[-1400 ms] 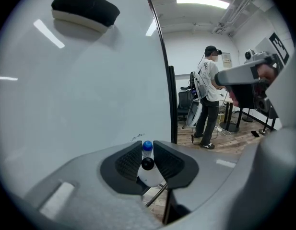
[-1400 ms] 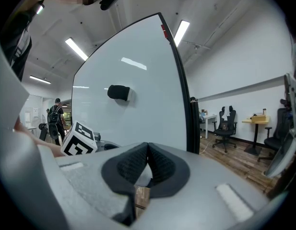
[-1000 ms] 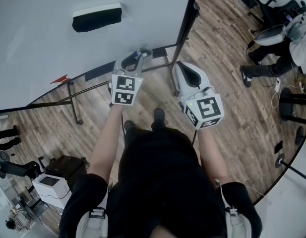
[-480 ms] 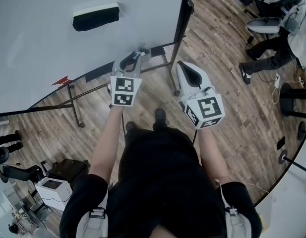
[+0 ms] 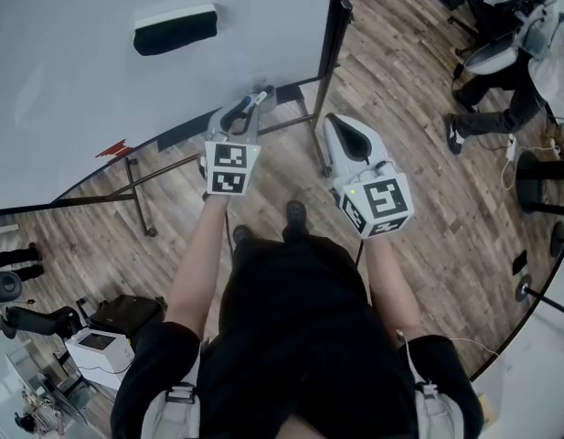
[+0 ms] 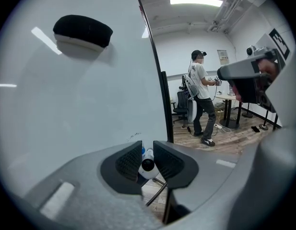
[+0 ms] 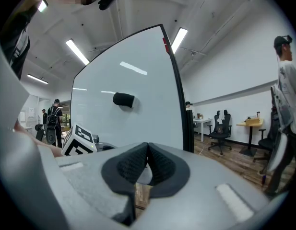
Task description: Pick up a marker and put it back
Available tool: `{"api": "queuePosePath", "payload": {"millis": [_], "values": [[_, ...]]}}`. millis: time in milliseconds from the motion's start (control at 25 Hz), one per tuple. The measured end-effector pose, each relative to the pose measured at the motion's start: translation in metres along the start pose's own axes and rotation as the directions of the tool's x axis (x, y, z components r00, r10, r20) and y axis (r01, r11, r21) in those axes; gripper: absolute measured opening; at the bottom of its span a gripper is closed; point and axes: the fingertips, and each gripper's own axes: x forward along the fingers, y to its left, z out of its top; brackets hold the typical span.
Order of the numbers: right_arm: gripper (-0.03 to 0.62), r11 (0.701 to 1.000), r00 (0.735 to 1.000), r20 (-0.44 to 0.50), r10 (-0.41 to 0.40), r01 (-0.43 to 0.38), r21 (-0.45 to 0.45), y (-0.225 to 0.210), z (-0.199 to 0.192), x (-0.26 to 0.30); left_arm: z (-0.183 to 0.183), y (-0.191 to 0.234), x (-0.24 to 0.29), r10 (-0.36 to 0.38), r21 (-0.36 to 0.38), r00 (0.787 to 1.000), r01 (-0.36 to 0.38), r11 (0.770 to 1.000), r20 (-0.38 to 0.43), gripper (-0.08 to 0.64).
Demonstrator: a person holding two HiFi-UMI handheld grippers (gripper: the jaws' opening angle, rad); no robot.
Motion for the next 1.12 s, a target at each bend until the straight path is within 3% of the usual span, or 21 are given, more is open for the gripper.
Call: {"api": "queuePosePath", "payload": {"millis": [880, 1120], "values": [[0.002, 1.000, 1.000, 0.002, 0.007, -0.007, 0.016, -0.014, 0.000, 0.006, -0.011, -0.006, 0.016, -0.008, 0.021, 0.999, 0.010, 1.000, -0.051, 0.097], [0.002, 1.000, 1.000, 0.001, 0.005, -0.006, 0.016, -0.014, 0.002, 0.009, -0.013, -0.001, 0.017, 0.005, 0.016, 0.998, -0.004, 1.000, -0.059, 0.058]]}}
